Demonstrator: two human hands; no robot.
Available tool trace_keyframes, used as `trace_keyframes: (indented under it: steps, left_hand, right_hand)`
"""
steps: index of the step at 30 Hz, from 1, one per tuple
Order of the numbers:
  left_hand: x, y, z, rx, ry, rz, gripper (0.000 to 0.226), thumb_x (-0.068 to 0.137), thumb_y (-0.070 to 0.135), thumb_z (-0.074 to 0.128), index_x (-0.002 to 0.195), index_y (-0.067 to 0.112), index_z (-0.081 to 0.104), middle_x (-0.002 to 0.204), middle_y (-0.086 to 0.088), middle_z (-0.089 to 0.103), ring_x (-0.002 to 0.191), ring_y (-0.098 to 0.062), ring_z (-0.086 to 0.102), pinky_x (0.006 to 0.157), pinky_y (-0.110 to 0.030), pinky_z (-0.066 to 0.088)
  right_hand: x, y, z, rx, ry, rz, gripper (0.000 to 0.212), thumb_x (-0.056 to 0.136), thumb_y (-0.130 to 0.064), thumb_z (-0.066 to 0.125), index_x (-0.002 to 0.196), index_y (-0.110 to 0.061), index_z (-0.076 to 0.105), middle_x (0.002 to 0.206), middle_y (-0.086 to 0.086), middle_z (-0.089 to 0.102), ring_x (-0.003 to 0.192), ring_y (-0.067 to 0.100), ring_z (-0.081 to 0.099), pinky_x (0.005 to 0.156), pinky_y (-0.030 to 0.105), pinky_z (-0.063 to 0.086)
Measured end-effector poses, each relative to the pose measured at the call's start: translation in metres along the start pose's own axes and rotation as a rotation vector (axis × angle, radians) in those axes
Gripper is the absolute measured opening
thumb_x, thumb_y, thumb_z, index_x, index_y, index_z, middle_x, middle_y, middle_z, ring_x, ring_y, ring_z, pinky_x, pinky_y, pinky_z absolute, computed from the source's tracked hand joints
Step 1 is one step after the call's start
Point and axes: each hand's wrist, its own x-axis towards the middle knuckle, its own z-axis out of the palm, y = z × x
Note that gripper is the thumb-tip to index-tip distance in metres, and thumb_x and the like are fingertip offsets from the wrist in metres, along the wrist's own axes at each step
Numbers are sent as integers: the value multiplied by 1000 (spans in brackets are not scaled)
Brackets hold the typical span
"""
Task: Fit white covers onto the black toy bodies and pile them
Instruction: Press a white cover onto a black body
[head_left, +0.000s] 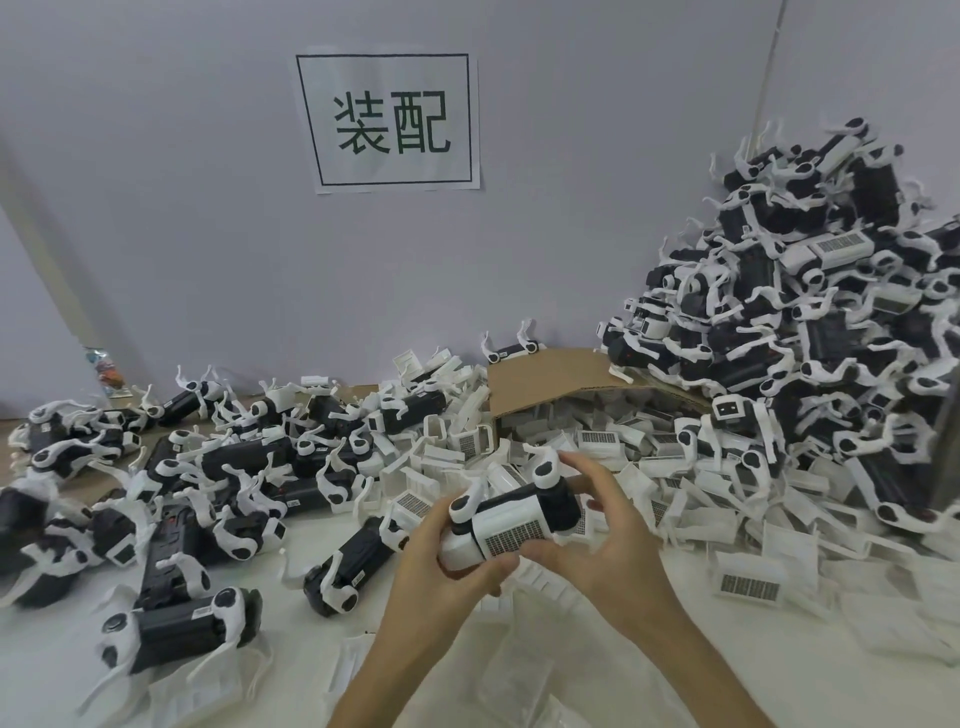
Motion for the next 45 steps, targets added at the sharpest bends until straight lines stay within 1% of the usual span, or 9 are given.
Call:
trace_keyframes:
  steps: [2, 5, 10, 18, 24, 27, 33, 37, 45]
  left_hand:
    - [0, 2, -1, 13, 28, 14, 41, 69, 20, 82, 108, 23, 69, 89, -1, 76, 68, -17, 69, 60, -28, 57]
    - [-1, 2, -4, 53, 20, 37, 34, 70, 16, 81, 102, 24, 69, 89, 3, 75, 79, -13, 71, 66, -23, 53]
    - [-2, 3, -2, 126, 22, 79, 34, 69, 17, 81, 99, 23, 67, 92, 4, 72, 87, -16, 69, 77, -31, 57]
    - [1, -2, -6, 143, 15, 20, 41, 73, -1, 86, 99, 25, 68, 93, 3, 74, 87, -15, 71, 79, -32, 57]
    - [0, -5, -1, 59, -15, -120, 41, 74, 1, 86, 108, 16, 69, 107, -9, 72, 100, -22, 70, 86, -33, 58]
    - [-2, -6, -1, 39, -52, -157, 43, 76, -2, 82, 111, 19, 68, 111, -9, 71, 104, -22, 69, 94, -39, 56]
    - [-1, -5, -3, 55, -32, -163, 42, 74, 3, 86, 110, 17, 70, 111, -11, 71, 104, -25, 69, 94, -44, 56]
    - [1, -4, -5, 54, -30, -168, 40, 71, 1, 88, 104, 17, 72, 101, -5, 77, 96, -21, 73, 91, -42, 58]
    - [0, -5, -6, 105, -49, -107, 36, 76, 4, 86, 107, 16, 72, 103, -4, 76, 99, -20, 71, 90, -44, 57]
  right_hand:
    - [-1, 1, 3, -15, -27, -9, 82, 60, -45, 88, 130, -52, 45, 111, -25, 60, 112, -19, 45, 84, -5, 30]
    - [-1, 6, 6, -13, -71, -11, 89, 67, -30, 92, 134, -56, 39, 115, -37, 55, 116, -17, 47, 87, -3, 33]
    - [0, 11, 3, -3, -92, -10, 91, 67, -26, 92, 132, -59, 38, 110, -36, 59, 113, -12, 52, 85, -1, 37]
    - [-2, 9, 6, -13, -96, -28, 91, 57, -49, 85, 134, -56, 37, 112, -16, 65, 111, -10, 55, 89, 2, 40]
    - [1, 14, -1, -54, -197, -18, 91, 58, -53, 85, 130, -71, 34, 112, -37, 58, 109, -11, 56, 84, 1, 41]
    - [1, 13, 0, -59, -225, -33, 90, 59, -52, 84, 134, -64, 35, 117, -47, 53, 112, -18, 52, 84, -2, 38]
    - [-2, 14, 3, -73, -238, -65, 85, 73, -27, 89, 138, -53, 41, 118, -40, 57, 112, -14, 55, 87, 0, 39]
    - [-1, 15, 2, -91, -249, -50, 81, 74, -23, 89, 136, -50, 46, 117, -33, 59, 113, -4, 59, 90, 9, 45]
    - [-1, 13, 0, -123, -209, -51, 65, 67, -19, 93, 120, -38, 60, 104, -14, 64, 98, -6, 62, 79, 4, 43]
